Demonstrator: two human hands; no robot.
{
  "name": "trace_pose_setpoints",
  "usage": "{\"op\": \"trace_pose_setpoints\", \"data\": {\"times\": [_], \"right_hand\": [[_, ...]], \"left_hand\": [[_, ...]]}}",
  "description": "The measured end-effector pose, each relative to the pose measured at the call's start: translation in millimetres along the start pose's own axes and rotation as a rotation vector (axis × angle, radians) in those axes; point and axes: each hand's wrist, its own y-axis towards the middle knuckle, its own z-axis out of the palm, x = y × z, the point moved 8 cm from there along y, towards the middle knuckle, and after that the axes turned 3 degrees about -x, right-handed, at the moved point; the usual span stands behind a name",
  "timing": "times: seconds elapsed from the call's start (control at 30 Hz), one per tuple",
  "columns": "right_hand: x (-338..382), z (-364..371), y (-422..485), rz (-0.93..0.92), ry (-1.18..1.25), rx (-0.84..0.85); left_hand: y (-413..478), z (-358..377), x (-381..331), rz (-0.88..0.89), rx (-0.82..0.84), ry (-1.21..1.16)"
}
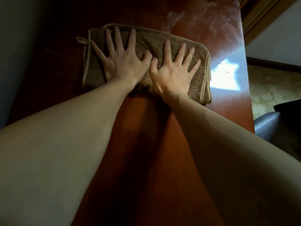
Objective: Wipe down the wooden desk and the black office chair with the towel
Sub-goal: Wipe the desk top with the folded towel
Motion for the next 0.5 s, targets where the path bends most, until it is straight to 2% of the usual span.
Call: {"op": "trace_pose_setpoints", "data": {"times": [0.3, 0.5], "right_hand": [[-3, -2, -17, 0.022, -0.004, -0.045], [-4, -2, -71, 0.046, -0.024, -0.046]], "left_hand": [[-8, -1, -2, 0.059, 0.001, -0.002], [-60, -12, 13, 0.136, -0.035, -0.003]]}}
